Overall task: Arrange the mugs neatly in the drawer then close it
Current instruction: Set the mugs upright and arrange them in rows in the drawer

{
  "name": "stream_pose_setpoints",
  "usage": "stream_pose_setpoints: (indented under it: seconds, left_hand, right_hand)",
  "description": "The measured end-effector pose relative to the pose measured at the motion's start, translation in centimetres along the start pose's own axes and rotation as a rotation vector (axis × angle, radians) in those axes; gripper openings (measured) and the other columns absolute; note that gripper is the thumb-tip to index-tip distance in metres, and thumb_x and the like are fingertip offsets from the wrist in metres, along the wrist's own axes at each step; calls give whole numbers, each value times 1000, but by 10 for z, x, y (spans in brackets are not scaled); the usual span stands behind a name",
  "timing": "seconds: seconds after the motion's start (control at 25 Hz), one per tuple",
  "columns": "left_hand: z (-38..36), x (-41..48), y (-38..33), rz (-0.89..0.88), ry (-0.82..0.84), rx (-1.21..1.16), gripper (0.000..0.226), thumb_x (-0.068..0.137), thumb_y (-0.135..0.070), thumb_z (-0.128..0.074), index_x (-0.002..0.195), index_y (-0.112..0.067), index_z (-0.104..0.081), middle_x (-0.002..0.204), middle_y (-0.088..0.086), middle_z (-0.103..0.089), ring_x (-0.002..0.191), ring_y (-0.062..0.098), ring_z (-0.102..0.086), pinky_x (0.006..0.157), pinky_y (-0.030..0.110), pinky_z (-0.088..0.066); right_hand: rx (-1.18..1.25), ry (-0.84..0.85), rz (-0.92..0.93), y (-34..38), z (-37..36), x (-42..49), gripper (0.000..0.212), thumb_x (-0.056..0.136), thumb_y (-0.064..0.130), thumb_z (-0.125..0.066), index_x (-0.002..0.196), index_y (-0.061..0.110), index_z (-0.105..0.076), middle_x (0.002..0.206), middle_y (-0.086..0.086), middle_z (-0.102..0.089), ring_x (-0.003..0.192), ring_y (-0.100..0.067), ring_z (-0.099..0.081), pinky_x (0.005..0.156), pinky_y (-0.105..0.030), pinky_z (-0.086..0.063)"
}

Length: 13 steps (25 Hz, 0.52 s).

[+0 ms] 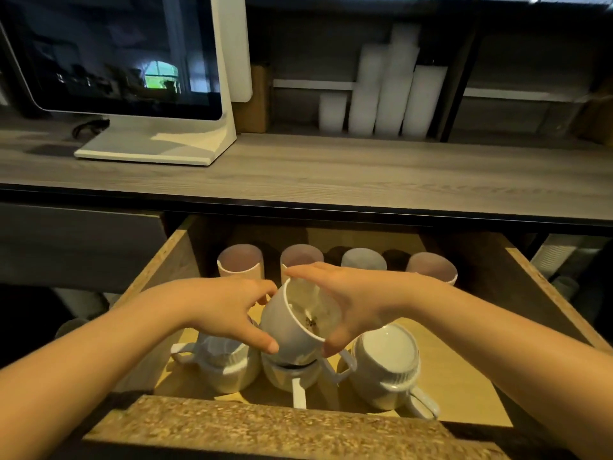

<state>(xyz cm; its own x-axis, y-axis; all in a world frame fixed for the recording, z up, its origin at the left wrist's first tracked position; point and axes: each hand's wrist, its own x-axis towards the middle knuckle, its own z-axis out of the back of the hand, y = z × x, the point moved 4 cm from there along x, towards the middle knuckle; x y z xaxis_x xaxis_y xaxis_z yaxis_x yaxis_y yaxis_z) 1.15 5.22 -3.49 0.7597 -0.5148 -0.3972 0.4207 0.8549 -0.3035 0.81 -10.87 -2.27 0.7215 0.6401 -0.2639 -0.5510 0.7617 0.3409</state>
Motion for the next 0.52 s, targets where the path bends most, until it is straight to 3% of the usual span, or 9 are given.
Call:
stream_pose_setpoints:
  seconds: [0.28, 0.52]
  left_hand:
    - [4, 2, -3, -73, -72, -118, 64, 76, -52, -67, 131, -32, -42, 127, -13, -55, 112, 3, -54, 100, 29, -48]
    - [42, 5, -40, -189, -180, -265, 62, 70, -53, -65, 126, -32, -48, 116, -15, -60, 104, 2, -60, 85, 18, -54]
  right_hand:
    - [-24, -147, 60, 5, 8, -6, 98, 67, 39, -81, 143, 27, -21, 136, 3, -36, 115, -8, -36, 88, -18, -36]
    - [47, -297, -29, -11, 48, -43, 97, 63, 41, -82, 141, 30, -26, 131, 7, -39, 117, -11, -40, 98, -30, -44]
